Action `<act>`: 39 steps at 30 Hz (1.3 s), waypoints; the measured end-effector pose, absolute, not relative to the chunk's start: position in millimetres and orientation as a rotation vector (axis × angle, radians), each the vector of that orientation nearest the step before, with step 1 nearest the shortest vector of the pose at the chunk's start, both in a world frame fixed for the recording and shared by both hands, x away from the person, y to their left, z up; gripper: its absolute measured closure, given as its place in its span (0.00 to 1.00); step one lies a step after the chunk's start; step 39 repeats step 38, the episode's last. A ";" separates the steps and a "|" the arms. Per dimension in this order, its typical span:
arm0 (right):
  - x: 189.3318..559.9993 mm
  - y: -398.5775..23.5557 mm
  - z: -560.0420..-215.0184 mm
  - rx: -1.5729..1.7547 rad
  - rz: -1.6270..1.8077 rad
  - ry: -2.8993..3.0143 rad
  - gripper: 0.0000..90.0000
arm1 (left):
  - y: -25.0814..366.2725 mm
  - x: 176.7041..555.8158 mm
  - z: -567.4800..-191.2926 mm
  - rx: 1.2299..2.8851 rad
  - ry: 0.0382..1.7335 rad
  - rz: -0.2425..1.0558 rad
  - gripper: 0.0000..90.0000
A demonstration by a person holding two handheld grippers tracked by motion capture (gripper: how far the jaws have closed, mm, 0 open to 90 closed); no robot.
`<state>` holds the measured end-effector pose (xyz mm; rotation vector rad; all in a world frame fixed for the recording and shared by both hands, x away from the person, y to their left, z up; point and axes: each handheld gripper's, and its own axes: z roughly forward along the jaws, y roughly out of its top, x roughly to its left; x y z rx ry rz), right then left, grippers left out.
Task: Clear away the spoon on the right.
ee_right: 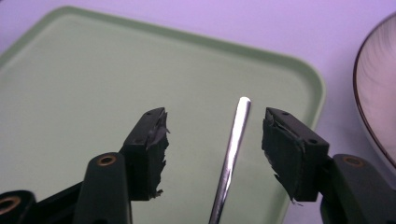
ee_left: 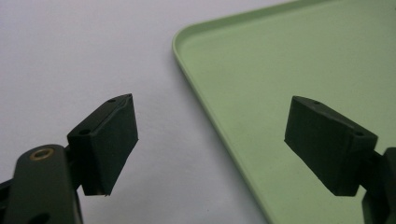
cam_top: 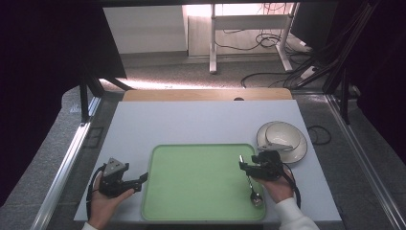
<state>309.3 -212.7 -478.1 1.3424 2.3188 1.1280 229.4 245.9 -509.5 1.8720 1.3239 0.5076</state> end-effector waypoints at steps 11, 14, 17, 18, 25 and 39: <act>288.5 -255.6 -467.4 1.209 1.264 2.289 0.40 | 248.2 228.8 -508.9 1.865 1.327 0.511 0.19; 281.9 -276.1 -469.9 1.234 1.258 2.255 0.38 | 248.5 229.2 -509.6 1.867 1.329 0.510 0.19; 275.4 -296.1 -475.9 1.278 1.225 2.229 0.36 | 248.0 228.8 -508.7 1.866 1.325 0.512 0.19; 274.6 -300.3 -477.7 1.289 1.217 2.225 0.36 | 247.6 229.0 -508.9 1.867 1.324 0.511 0.19; 276.7 -323.0 -486.2 1.363 1.208 2.184 0.34 | 247.5 230.8 -509.9 1.869 1.332 0.513 0.19; 276.7 -312.2 -486.7 1.261 1.157 2.226 0.30 | 251.5 231.7 -510.0 1.870 1.333 0.526 0.19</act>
